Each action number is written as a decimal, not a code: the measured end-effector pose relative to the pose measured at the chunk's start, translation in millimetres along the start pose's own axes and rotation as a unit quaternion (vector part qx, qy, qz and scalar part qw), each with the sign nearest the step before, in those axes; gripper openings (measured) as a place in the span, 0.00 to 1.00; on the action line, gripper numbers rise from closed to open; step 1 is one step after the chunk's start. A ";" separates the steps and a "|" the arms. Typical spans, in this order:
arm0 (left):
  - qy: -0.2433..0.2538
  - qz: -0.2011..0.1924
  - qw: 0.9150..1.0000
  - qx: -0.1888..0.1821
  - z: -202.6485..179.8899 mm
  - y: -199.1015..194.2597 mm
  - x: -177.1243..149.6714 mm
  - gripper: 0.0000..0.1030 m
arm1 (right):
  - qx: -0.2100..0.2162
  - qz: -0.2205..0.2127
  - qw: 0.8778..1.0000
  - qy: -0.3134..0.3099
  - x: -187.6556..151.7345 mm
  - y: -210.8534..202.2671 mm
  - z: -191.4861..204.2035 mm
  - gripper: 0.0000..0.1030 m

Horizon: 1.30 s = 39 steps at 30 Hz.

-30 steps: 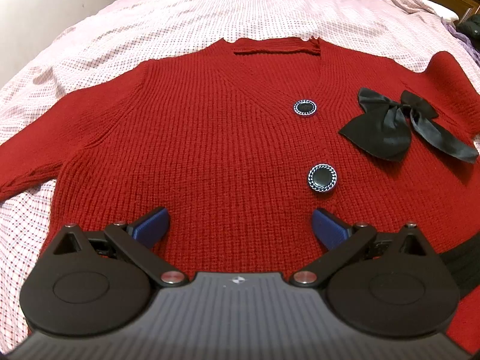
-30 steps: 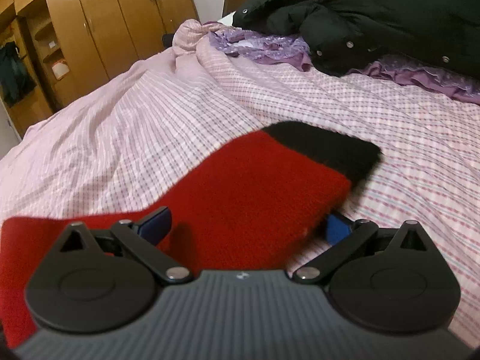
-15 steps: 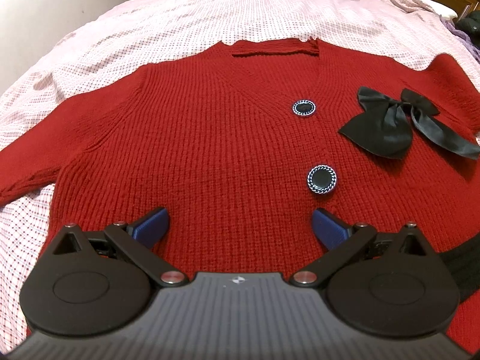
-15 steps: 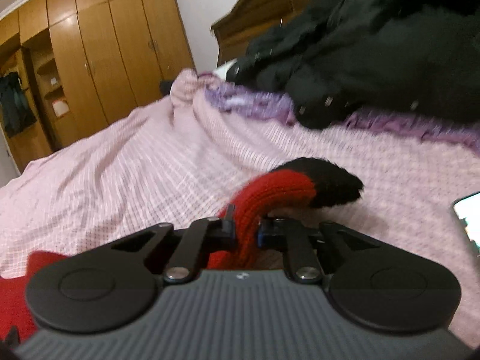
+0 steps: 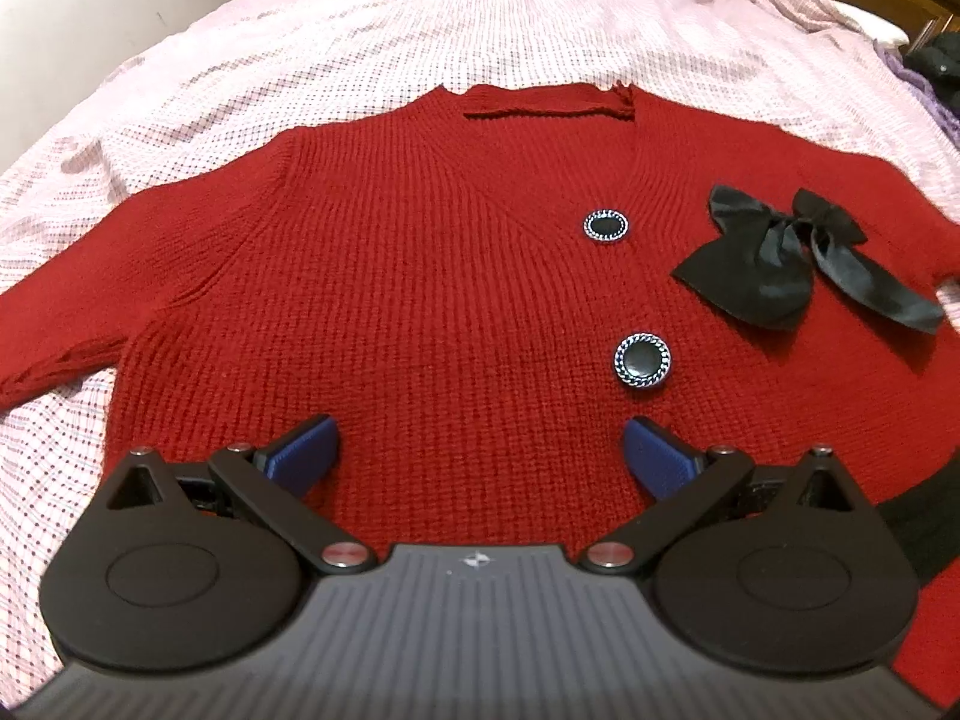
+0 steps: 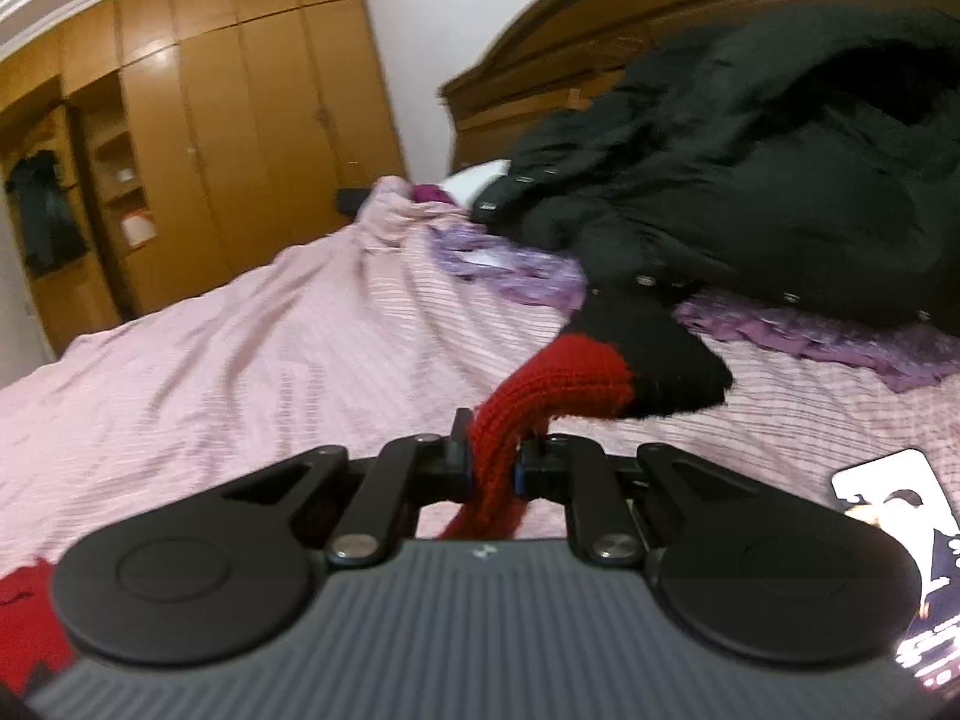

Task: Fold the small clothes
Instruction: 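Grasp the black-trimmed sleeve cuff with the right tool and lift it, then lay the held sleeve across the cardigan body and open the right tool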

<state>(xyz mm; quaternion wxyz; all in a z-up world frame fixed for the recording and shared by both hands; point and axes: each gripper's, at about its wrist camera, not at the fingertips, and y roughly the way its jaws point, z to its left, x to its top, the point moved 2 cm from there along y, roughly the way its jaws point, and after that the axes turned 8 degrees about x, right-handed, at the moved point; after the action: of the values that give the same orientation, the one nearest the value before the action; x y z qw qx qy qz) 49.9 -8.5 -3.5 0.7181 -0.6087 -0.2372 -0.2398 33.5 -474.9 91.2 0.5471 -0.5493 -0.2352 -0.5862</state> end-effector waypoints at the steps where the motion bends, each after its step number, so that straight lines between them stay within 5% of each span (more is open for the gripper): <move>1: -0.002 0.001 1.000 -0.002 1.9 -1.5 -0.1 1.00 | 0.010 0.002 1.000 0.000 0.9 -0.8 8.2 0.14; 14: 0.006 0.014 1.000 0.012 30.6 -21.1 -7.7 1.00 | 0.150 0.018 0.989 -0.004 7.2 -12.2 121.4 0.14; 27: -0.034 0.011 0.999 0.039 90.5 -33.1 -16.8 1.00 | 0.231 0.012 0.973 -0.020 -7.6 -15.8 233.9 0.14; 39: -0.084 0.019 0.995 0.057 135.5 -35.8 -31.2 1.00 | 0.342 0.064 0.937 -0.032 -67.8 -25.1 329.5 0.14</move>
<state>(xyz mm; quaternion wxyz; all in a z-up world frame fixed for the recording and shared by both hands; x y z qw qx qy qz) -3.4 122.0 23.8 0.7338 -0.5887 -0.2985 -0.1608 124.6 -152.7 132.4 0.7307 -0.3615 -0.4027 -0.4162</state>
